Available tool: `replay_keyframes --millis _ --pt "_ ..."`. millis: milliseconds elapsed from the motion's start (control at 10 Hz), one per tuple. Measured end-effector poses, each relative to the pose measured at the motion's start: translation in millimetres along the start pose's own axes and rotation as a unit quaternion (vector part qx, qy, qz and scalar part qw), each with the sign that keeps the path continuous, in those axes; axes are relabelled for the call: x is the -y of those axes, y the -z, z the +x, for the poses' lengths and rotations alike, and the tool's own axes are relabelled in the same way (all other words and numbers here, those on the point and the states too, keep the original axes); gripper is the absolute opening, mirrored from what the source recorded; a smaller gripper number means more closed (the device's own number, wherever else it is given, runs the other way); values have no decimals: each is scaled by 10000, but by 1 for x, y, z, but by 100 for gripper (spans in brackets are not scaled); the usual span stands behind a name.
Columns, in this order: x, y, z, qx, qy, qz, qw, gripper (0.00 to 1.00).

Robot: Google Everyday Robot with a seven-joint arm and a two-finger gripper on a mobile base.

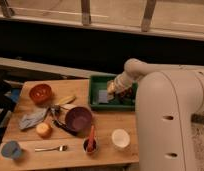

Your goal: Wipe tray with eraser

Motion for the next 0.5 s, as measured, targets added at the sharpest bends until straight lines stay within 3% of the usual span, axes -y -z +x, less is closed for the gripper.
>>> replay_keyframes --millis 300,500 --pt "-6 -14 1 -152 -101 88 9998 0" --pt "11 -6 -1 -49 -173 149 9997 0"
